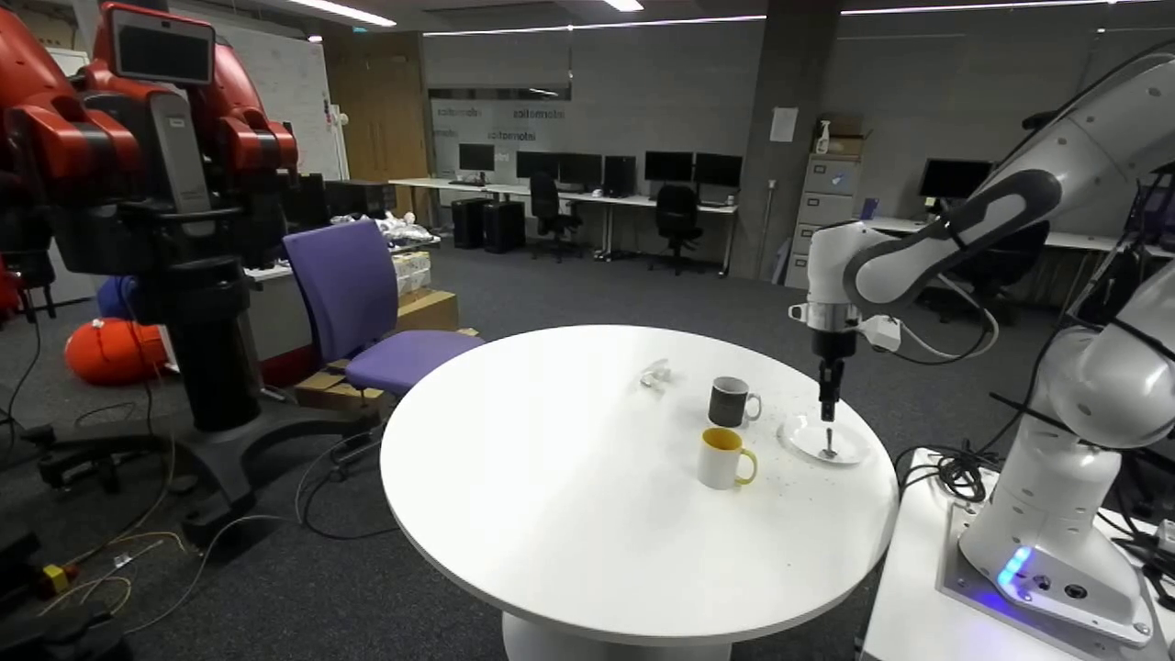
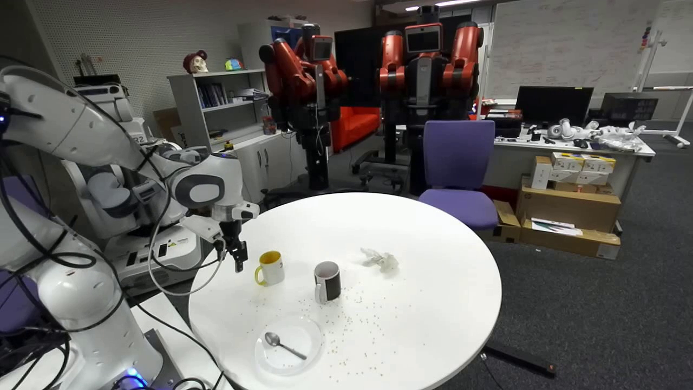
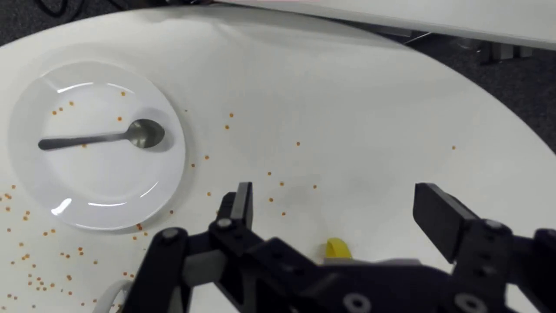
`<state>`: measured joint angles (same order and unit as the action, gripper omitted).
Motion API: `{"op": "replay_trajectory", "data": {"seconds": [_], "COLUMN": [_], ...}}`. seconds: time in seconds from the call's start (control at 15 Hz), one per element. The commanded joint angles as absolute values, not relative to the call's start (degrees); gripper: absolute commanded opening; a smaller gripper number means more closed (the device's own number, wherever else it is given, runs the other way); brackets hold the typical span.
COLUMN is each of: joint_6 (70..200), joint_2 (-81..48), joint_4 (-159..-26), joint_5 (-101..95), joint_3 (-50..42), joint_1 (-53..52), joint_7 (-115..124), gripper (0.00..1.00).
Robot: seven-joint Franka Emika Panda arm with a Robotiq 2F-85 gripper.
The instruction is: Pour the liquid from the mug on the left into the mug on the right.
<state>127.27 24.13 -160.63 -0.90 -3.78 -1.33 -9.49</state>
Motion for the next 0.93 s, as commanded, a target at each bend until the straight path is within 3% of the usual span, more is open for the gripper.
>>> {"op": "replay_trajectory", "data": {"seconds": [0.0, 0.4, 0.87], "joint_6": [137.4, 154.3, 165.3], "joint_2": [17.4, 6.5, -2.2], "joint_4": [-160.6, -160.5, -160.0], "joint_5": [-5.0, -2.1, 3.3], "joint_3": [-1.9, -1.1, 1.2], "joint_1": [-0.3, -1.5, -2.6], "joint_7": [-8.2, -5.3, -4.2], "gripper": [1.0, 1.0, 1.0]}}
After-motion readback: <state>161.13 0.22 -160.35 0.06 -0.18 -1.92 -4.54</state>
